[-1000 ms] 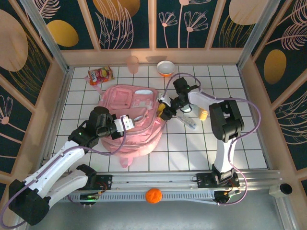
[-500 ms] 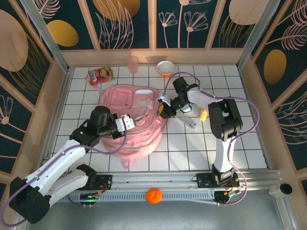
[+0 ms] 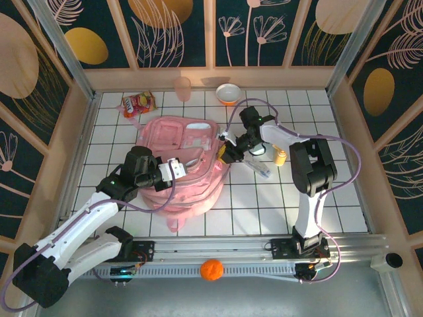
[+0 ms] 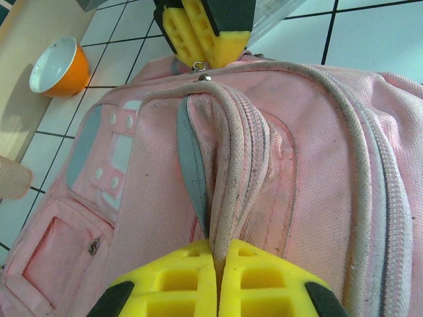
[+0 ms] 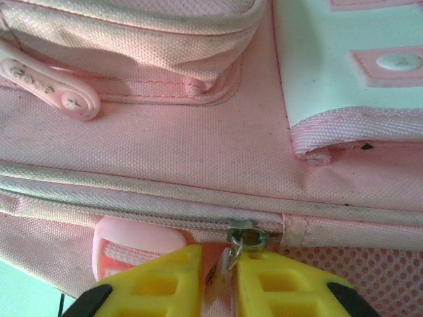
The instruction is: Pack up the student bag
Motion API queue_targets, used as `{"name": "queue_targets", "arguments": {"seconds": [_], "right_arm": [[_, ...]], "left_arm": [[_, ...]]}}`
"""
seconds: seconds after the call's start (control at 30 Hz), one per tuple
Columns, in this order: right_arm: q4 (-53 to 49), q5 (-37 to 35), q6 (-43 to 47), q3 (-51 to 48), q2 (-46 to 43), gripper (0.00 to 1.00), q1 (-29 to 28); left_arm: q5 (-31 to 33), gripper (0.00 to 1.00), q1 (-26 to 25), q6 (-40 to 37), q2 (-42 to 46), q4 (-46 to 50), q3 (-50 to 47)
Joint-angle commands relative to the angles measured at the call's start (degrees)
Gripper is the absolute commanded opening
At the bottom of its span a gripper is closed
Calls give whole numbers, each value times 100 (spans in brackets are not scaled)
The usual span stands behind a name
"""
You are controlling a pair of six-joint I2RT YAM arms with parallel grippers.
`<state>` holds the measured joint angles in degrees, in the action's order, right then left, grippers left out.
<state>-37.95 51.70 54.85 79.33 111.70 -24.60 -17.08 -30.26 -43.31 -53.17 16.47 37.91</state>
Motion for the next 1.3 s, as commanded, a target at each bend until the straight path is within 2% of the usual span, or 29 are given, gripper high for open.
{"name": "queue_targets", "arguments": {"seconds": [0.0, 0.1, 0.43, 0.7, 0.97, 1.27], "right_arm": [[-175, 267, -33, -59, -187, 10, -10], [-4, 113, -282, -118, -325, 0, -12], [715, -336, -1392, -599, -1361, 0, -184], [1117, -745, -2313, -959, -1847, 0, -640], [1188, -886, -3095, -918, -2068, 0, -1085], [1636, -1127, -4234, -1330, -2539, 0, -1701]], "left_arm": [[11, 0, 29, -95, 62, -763, 56], [212, 0, 27, 55, 48, -899, 16], [1016, 0, 22, 1030, -55, -1194, -12], [1025, 0, -137, 1538, -45, -1043, 76], [2210, 0, -504, 2132, -23, -777, 120], [2824, 0, -797, 3120, -402, -1199, 309]]}}
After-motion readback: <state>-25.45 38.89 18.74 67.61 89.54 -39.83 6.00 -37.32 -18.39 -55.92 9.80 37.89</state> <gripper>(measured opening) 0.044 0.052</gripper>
